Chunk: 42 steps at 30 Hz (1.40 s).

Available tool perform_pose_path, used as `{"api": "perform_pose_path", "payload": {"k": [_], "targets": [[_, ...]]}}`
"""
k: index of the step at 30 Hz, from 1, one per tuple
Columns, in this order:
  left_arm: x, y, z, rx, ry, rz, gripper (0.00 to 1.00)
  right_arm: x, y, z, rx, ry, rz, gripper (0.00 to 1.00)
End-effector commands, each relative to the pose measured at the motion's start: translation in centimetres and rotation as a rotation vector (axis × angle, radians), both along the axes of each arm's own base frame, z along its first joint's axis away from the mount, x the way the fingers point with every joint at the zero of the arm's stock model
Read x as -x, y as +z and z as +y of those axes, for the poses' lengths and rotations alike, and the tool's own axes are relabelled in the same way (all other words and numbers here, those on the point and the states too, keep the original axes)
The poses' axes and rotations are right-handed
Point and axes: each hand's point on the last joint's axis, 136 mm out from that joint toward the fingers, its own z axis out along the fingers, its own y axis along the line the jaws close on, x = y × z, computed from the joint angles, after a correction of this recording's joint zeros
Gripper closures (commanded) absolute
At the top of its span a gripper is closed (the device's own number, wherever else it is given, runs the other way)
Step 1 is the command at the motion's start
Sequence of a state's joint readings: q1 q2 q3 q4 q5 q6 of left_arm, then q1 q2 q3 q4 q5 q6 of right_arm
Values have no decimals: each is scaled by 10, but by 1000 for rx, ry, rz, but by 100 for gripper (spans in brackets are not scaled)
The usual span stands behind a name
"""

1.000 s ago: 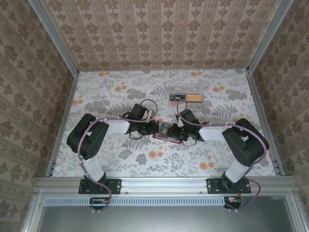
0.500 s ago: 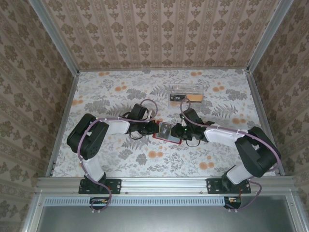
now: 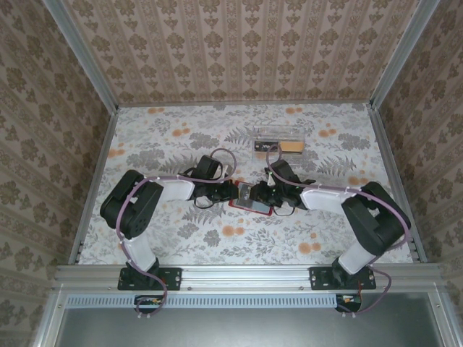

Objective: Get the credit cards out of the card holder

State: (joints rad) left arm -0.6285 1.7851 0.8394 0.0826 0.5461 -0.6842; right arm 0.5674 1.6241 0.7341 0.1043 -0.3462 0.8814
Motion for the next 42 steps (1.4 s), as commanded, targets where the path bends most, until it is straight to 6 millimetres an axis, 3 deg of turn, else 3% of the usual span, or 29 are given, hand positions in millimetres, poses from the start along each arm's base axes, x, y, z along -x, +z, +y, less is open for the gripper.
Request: {"api": "perform_pose_path", "payload": {"k": [1,10,21,31,35,42], "targets": [[6,-8,2,-35,-16,19,88,-14,9,14,-96,-25,1,72],[5,-9,1,-36,-15,21,88,-6,-15,1,-59,-73,69,72],[5,-11,2,-40,-13,23,88,1,-17,-10,-23,-84,68,71],[8,-13,1,-41,-19,27,89,-6,-23,1,-73,-76,69,73],[8,-12,0,-39,-22,27,88,-7,-25,1,-76,-82,75,77],[8,-13,1,-47,-20,28,89,-3,-28,-6,-79,-101,83,98]]}}
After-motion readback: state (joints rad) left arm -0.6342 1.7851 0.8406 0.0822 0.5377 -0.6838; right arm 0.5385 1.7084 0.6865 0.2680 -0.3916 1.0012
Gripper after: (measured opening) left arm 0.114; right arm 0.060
